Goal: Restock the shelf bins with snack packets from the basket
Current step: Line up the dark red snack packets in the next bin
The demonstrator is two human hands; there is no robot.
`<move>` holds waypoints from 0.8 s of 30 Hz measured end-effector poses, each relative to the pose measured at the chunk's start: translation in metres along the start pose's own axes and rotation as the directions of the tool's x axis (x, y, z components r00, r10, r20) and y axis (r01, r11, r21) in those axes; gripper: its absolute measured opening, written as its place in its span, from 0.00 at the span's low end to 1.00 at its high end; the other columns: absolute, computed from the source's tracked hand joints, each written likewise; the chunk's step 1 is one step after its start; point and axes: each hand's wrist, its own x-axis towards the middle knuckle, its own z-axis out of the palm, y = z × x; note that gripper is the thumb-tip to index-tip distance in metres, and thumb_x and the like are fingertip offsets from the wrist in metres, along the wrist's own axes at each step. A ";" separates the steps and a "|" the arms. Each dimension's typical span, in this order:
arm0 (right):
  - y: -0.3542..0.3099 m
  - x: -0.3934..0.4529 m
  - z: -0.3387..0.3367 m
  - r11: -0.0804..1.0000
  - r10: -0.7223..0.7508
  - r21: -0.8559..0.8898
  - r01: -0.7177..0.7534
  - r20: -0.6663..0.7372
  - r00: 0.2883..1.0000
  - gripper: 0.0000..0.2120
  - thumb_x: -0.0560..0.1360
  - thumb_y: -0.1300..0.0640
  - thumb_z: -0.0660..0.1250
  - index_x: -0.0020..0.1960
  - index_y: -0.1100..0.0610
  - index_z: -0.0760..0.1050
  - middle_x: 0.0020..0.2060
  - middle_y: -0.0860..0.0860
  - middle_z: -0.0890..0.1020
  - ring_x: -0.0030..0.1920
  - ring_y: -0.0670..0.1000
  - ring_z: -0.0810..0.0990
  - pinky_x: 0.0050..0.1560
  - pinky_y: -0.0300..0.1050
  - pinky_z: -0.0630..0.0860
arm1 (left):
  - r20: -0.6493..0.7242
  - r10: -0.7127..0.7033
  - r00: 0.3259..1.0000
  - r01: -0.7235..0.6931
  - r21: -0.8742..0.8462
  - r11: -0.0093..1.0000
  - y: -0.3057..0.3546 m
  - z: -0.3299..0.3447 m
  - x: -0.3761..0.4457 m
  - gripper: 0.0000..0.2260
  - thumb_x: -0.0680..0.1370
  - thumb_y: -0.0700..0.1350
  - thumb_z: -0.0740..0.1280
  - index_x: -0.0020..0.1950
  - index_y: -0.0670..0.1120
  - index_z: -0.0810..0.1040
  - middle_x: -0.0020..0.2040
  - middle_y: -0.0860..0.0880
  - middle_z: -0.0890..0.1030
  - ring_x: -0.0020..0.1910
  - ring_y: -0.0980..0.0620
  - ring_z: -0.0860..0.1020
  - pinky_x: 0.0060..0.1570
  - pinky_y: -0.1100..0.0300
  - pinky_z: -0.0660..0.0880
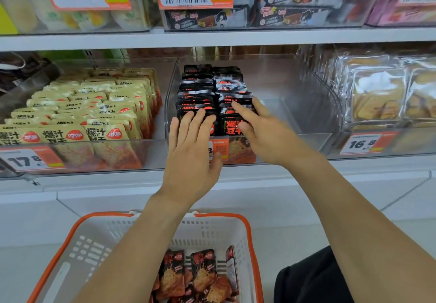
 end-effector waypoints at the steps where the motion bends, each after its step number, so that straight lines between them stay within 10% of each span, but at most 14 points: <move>1: -0.002 0.000 0.000 1.000 0.015 0.024 -0.015 0.006 1.000 0.24 0.84 0.42 0.47 0.80 0.39 0.51 0.81 0.56 0.48 0.75 0.62 0.65 0.70 0.59 0.67 | 0.002 -0.003 1.000 0.003 0.001 1.000 0.000 0.000 0.000 0.30 0.74 0.49 0.64 0.76 0.44 0.65 0.77 0.46 0.65 0.78 0.44 0.58 0.78 0.45 0.45; 7: 0.003 0.020 -0.017 0.941 0.166 0.277 -0.195 0.123 0.978 0.40 0.79 0.33 0.55 0.79 0.42 0.33 0.80 0.54 0.37 0.78 0.57 0.60 0.74 0.54 0.58 | 0.016 -0.004 1.000 0.004 0.009 1.000 0.000 0.000 0.002 0.30 0.74 0.50 0.64 0.76 0.44 0.65 0.77 0.46 0.65 0.78 0.44 0.58 0.78 0.45 0.45; 11: 0.008 0.040 -0.020 0.830 0.173 0.471 -0.297 0.289 0.942 0.51 0.70 0.31 0.68 0.80 0.41 0.39 0.81 0.46 0.49 0.80 0.53 0.54 0.77 0.57 0.57 | 0.035 0.009 0.999 -0.009 0.018 1.000 -0.003 -0.001 0.001 0.30 0.75 0.50 0.63 0.76 0.45 0.65 0.77 0.47 0.64 0.78 0.45 0.58 0.79 0.47 0.44; 19: 0.012 0.047 -0.020 0.709 0.116 0.615 -0.347 0.383 0.916 0.45 0.75 0.44 0.71 0.81 0.42 0.46 0.80 0.44 0.52 0.79 0.52 0.57 0.74 0.54 0.56 | 0.017 -0.008 1.000 0.007 0.020 1.000 -0.001 0.003 0.001 0.30 0.74 0.49 0.64 0.76 0.44 0.65 0.77 0.46 0.65 0.78 0.44 0.58 0.78 0.45 0.45; 24: 0.010 0.036 -0.021 0.771 0.109 0.587 -0.246 0.259 0.960 0.47 0.72 0.34 0.69 0.81 0.42 0.45 0.80 0.45 0.56 0.78 0.50 0.58 0.74 0.47 0.57 | 0.009 0.019 1.000 -0.018 -0.034 0.999 -0.004 0.000 0.002 0.29 0.75 0.48 0.63 0.77 0.45 0.64 0.78 0.46 0.63 0.80 0.46 0.54 0.79 0.46 0.45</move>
